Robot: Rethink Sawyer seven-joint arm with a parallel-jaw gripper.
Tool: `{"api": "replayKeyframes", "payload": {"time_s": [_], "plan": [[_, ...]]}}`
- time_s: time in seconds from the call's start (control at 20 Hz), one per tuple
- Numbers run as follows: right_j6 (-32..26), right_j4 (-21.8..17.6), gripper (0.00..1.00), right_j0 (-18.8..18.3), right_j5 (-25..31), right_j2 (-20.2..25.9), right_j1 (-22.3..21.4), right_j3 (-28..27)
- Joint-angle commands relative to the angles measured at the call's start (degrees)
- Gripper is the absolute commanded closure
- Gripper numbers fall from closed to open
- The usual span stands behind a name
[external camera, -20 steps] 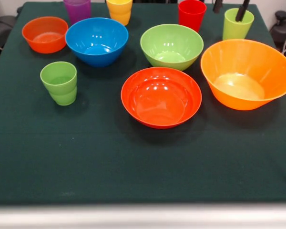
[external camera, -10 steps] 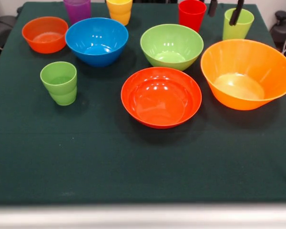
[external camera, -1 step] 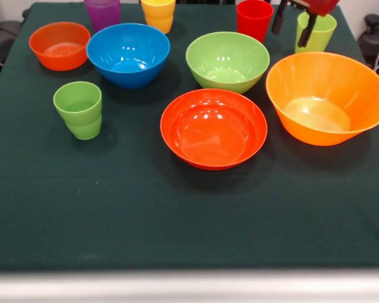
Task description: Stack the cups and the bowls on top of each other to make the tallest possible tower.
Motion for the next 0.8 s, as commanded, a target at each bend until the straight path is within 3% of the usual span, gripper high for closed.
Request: {"api": "replayKeyframes", "payload": {"time_s": [0.05, 0.35, 0.6, 0.65, 0.8], "plan": [[-3.43, -5.37, 0.0, 1.42, -2.78, 1.46, 9.33, -7.29], [-2.3, -6.55, 0.0, 1.88, -5.63, 0.29, 14.02, -10.23], [-2.16, -6.54, 0.0, 2.5, -4.55, -0.69, 15.72, -11.51], [-2.43, -6.09, 1.0, 2.48, -4.22, -0.68, 15.96, -11.69], [-2.3, -6.16, 1.0, 3.04, -4.11, -1.2, 16.17, -11.87]]}}
